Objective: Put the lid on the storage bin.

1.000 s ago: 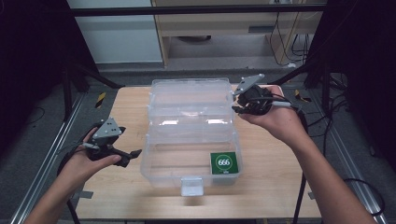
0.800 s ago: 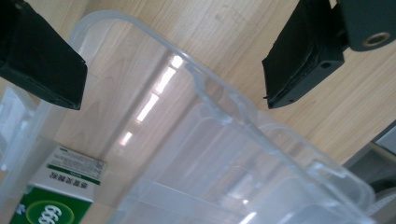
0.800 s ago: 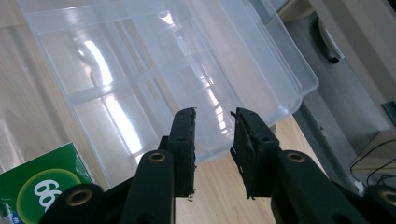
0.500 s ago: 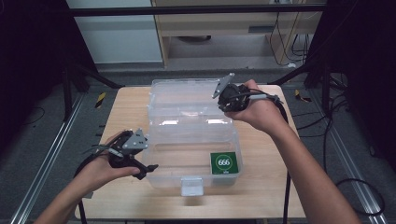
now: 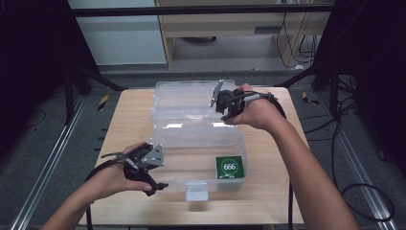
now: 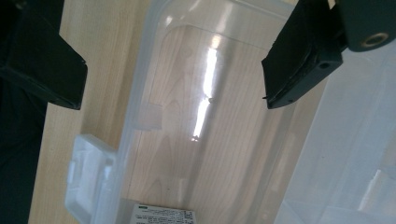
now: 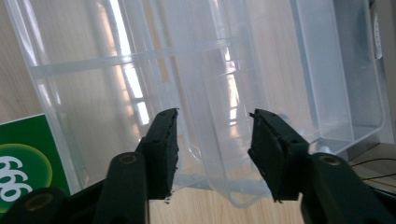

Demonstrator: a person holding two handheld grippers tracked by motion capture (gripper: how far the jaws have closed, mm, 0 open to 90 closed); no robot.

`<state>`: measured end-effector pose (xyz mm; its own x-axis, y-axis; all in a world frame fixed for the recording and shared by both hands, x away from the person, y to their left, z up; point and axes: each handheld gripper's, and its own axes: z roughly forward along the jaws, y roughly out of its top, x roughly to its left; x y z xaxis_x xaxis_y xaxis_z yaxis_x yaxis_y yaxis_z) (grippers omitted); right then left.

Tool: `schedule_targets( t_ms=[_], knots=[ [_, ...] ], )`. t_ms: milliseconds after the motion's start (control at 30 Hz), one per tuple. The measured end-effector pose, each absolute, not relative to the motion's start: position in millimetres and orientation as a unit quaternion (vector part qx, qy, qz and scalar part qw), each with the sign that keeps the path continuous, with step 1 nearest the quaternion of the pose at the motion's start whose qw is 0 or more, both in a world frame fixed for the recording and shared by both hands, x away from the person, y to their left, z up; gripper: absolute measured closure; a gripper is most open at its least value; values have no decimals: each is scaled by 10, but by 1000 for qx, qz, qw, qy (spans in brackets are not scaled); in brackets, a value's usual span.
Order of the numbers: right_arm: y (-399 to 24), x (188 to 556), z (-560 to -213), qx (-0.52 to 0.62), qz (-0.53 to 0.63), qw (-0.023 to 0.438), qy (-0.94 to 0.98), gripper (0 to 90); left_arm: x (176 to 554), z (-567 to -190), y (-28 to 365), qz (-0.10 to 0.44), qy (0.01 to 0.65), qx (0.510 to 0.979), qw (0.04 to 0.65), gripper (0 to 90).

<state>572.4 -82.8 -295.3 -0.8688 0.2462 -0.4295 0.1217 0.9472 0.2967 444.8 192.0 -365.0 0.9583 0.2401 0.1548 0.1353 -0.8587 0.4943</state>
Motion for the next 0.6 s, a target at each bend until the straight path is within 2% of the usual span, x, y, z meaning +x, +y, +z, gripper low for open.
schedule_targets(
  t_ms=[367, 600],
  knots=[
    [-680, 5800, -3024, 63, 110, 223, 967, 635, 4473, -3713, 1859, 84, 89, 964, 235, 113],
    [-617, 5830, -3061, 39, 96, 214, 971, 715, 4471, -3761, 1849, 79, 79, 969, 221, 200]
  ],
)
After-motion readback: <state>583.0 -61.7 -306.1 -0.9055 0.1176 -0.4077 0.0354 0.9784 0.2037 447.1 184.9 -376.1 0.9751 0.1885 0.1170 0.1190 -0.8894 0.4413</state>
